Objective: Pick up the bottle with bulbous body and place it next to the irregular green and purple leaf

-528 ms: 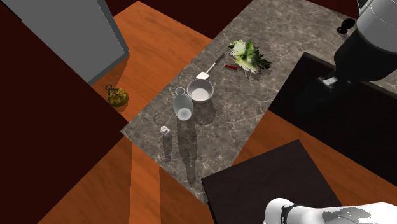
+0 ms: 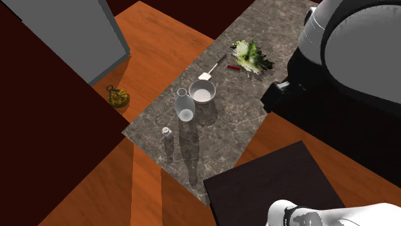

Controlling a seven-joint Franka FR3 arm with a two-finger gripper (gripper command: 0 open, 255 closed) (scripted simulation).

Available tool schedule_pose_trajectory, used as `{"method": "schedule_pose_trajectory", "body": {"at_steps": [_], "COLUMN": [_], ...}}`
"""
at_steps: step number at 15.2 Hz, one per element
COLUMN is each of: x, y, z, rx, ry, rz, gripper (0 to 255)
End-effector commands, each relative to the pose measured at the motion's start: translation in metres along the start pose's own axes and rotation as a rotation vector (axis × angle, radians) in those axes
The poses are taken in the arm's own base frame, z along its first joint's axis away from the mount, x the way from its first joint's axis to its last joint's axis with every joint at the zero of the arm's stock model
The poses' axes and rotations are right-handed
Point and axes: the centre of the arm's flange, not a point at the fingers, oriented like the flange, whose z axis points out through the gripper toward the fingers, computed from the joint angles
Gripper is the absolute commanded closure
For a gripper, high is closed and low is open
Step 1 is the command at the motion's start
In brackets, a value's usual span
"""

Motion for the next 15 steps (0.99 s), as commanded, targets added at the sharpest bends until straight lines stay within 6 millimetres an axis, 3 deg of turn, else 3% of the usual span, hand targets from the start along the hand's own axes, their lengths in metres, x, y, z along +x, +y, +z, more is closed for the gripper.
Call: {"method": "schedule_pose_trajectory", "body": {"at_steps": [1, 15], "x": [0.016, 0.141], "y": [-0.011, -0.079], "z": [0.015, 0.124], "rx": [-0.002, -0.016], "ry": [0.011, 0.069], "rz": [-0.005, -0.044], "gripper": [0, 0]}}
